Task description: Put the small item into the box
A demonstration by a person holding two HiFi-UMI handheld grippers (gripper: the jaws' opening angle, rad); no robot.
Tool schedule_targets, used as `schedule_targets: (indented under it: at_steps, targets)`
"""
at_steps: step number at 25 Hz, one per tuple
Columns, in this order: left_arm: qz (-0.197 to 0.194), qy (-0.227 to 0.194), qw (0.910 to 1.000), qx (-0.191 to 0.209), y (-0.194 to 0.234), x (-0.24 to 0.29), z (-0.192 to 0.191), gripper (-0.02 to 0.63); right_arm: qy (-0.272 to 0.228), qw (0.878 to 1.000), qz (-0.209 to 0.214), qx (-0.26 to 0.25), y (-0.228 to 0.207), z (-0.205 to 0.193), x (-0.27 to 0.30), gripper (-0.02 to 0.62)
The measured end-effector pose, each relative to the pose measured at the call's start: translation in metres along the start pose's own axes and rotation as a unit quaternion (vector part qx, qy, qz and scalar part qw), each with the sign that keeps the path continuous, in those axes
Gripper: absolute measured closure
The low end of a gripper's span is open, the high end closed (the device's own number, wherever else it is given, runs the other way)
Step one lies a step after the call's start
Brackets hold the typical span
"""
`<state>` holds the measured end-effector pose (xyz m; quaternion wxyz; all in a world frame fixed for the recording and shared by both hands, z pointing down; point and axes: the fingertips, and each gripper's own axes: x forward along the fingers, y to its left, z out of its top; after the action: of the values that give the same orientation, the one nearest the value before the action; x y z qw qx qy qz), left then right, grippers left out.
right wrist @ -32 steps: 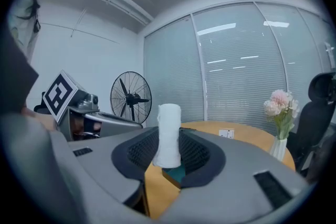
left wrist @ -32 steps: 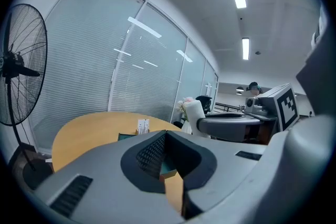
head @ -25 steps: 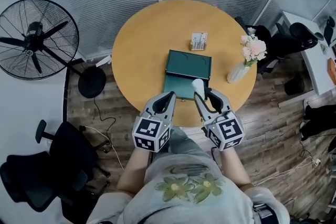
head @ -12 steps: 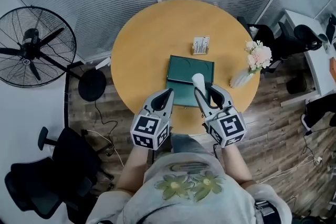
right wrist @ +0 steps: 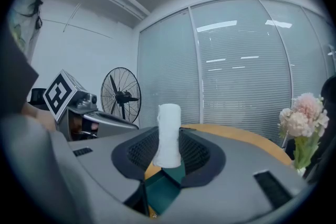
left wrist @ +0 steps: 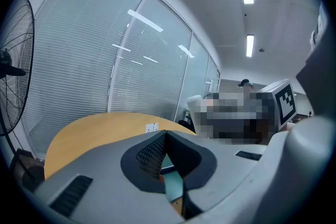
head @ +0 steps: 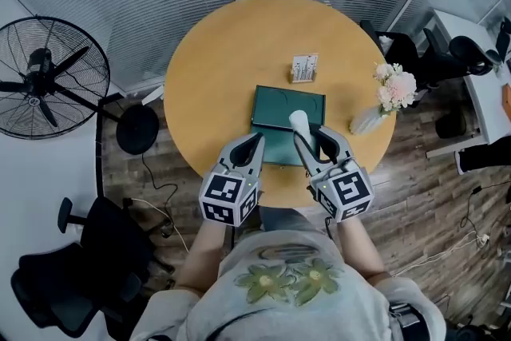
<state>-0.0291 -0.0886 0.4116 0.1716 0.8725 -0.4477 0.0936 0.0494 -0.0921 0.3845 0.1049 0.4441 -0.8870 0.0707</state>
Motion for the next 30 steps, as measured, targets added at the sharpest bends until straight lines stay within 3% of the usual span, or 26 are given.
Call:
schedule_targets:
  at_steps: [30]
  targets:
    - [0.009,0.052,0.998,-0.033,0.039,0.035,-0.04,0.605,0.107,0.993,0.042,-0.009,-0.006,-0.075,0.059,0.468]
